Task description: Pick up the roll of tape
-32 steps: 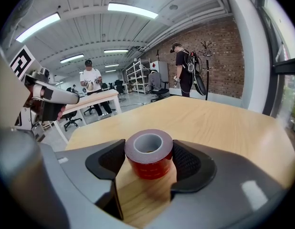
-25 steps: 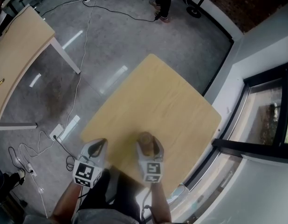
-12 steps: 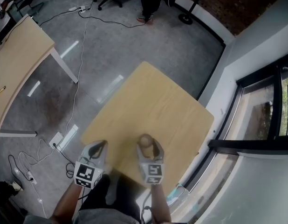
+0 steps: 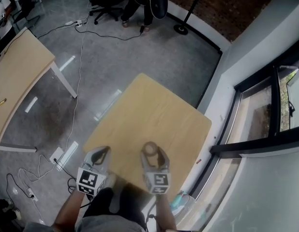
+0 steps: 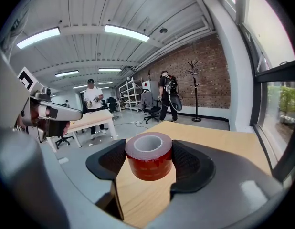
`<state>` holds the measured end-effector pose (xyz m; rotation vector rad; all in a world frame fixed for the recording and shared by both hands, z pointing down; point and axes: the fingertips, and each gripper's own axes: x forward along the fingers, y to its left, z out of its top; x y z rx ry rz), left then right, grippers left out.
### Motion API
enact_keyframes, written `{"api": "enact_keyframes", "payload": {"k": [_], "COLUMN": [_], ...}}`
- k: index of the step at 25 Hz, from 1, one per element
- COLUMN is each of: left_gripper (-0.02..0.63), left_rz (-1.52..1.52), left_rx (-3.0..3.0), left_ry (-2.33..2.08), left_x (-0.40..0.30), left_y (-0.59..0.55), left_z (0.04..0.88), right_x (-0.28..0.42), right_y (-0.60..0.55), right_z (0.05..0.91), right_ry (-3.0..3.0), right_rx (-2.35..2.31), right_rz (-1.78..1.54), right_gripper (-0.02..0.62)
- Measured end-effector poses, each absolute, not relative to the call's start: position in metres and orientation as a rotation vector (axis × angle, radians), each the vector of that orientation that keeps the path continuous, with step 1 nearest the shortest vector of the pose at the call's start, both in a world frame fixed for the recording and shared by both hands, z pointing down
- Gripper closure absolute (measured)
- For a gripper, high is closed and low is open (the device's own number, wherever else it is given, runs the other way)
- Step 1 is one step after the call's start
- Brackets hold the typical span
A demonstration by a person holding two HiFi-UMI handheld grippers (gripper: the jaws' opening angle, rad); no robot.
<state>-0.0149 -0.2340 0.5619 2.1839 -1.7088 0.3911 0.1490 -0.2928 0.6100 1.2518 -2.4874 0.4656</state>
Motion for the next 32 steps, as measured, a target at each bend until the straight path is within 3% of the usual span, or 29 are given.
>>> {"api": "enact_keyframes", "payload": {"k": [32], "left_gripper": [0.607], "left_rz": [0.260], "left_rx": [2.494], "left_ry": [-1.671], "left_x": [0.016], "left_y": [-0.209], "left_z": [0.455], "right_x": [0.206], "right_y": [-0.218], "right_z": [0.451], "right_ry": [-2.564], "right_rx": [1.608], "right_rz": [0.216], "right_gripper": [0.284]}}
